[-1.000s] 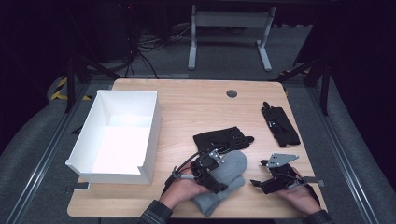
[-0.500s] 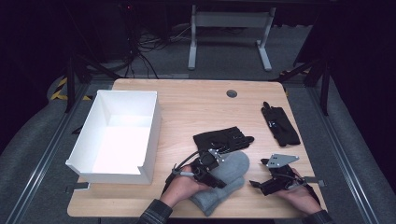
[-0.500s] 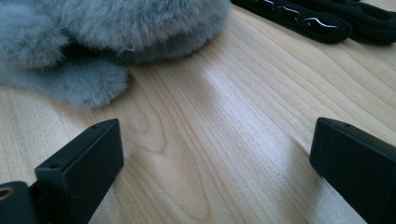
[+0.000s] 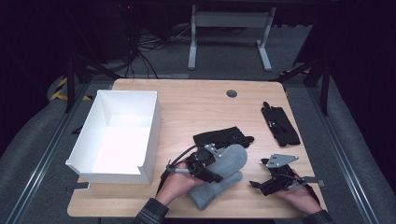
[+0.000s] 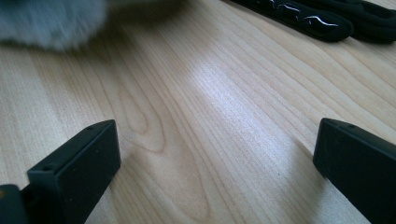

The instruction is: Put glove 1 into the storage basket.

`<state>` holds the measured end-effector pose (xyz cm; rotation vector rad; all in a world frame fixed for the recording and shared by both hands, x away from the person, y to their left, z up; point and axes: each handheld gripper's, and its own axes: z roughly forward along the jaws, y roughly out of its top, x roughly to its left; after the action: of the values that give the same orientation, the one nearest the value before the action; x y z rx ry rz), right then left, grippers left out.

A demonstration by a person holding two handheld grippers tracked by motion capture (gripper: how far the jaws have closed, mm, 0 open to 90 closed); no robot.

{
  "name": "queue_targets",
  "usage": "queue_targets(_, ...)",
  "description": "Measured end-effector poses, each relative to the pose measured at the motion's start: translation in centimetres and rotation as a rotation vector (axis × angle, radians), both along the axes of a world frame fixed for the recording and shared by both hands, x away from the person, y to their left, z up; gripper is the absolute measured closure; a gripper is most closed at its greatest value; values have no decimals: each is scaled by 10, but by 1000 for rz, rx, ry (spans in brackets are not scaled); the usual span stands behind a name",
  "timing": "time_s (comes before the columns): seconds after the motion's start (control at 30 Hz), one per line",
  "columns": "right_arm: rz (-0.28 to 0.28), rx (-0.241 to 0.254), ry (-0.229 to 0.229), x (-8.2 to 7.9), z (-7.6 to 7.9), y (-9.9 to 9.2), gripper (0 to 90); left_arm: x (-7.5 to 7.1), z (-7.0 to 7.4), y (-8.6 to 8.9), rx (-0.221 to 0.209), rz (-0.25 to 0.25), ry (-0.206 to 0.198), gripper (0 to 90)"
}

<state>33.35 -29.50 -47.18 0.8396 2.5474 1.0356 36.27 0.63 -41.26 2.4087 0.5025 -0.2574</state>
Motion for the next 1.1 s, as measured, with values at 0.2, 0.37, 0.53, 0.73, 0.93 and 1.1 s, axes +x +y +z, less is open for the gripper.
queue_targets(0.2, 0, -1, -1, 0, 0, 0, 6, 3, 20, 10, 3, 42, -25, 675)
queue_targets(0.37, 1, -2, 0, 0, 0, 0, 5, 6, 40, 19, 0, 79, -41, 675)
queue_targets(0.53, 1, -3, -1, 0, 0, 0, 4, 8, 59, 28, 2, 97, -57, 675)
queue_targets(0.73, 1, -5, -2, 0, 0, 0, 3, 12, 81, 42, -4, 129, -82, 674)
queue_targets(0.93, 1, -4, -2, 0, 0, 0, 3, 17, 109, 69, -21, 187, -110, 674)
queue_targets(1.1, 1, -5, -2, 0, 0, 0, 3, 21, 125, 90, -29, 236, -136, 674)
